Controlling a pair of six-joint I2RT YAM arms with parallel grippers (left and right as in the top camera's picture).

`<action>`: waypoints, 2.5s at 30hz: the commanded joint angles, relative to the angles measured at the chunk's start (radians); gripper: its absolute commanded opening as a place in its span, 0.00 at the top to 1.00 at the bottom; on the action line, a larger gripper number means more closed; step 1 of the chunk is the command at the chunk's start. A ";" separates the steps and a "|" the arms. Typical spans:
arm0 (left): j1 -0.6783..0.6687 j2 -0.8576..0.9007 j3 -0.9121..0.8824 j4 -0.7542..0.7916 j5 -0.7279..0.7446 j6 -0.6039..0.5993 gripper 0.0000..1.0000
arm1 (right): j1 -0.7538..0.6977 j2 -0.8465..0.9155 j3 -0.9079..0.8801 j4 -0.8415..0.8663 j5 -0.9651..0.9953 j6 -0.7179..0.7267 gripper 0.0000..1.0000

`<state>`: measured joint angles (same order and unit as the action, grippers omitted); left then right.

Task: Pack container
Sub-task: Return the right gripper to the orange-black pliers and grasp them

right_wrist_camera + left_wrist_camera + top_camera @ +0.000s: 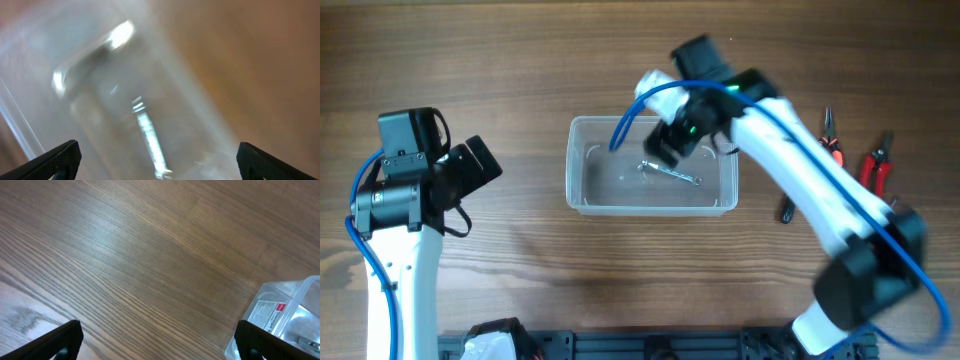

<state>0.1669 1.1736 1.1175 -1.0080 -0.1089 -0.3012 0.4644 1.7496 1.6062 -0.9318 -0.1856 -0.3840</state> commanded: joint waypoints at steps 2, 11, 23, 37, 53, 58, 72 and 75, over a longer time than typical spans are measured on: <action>0.007 0.004 0.008 -0.008 0.008 0.009 0.00 | -0.170 -0.195 0.047 -0.026 0.381 0.510 0.00; 0.007 0.004 0.008 -0.018 0.008 0.008 0.00 | -0.540 -0.148 -0.045 -0.117 0.314 0.710 0.00; 0.007 0.004 0.008 -0.032 0.008 0.009 0.00 | -0.596 0.118 -0.225 -0.010 0.282 0.724 0.00; 0.007 0.004 0.008 -0.050 0.007 0.008 0.00 | -0.598 0.324 -0.226 0.078 0.239 0.711 0.00; 0.007 0.004 0.008 -0.060 0.029 0.009 0.00 | -0.646 0.355 -0.227 0.112 0.206 0.698 0.34; 0.007 0.004 0.008 -0.061 0.030 0.008 0.00 | -0.647 0.355 -0.227 0.113 0.206 0.698 0.61; 0.007 0.004 0.008 -0.082 0.030 0.008 0.00 | -0.647 0.354 -0.227 0.116 0.206 0.698 0.96; 0.007 0.004 0.008 -0.082 0.030 0.009 0.00 | -0.647 0.355 -0.227 0.116 0.206 0.698 0.96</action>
<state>0.1669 1.1736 1.1175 -1.0859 -0.0956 -0.3012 -0.1844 2.0590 1.3853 -0.8215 0.0338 0.3134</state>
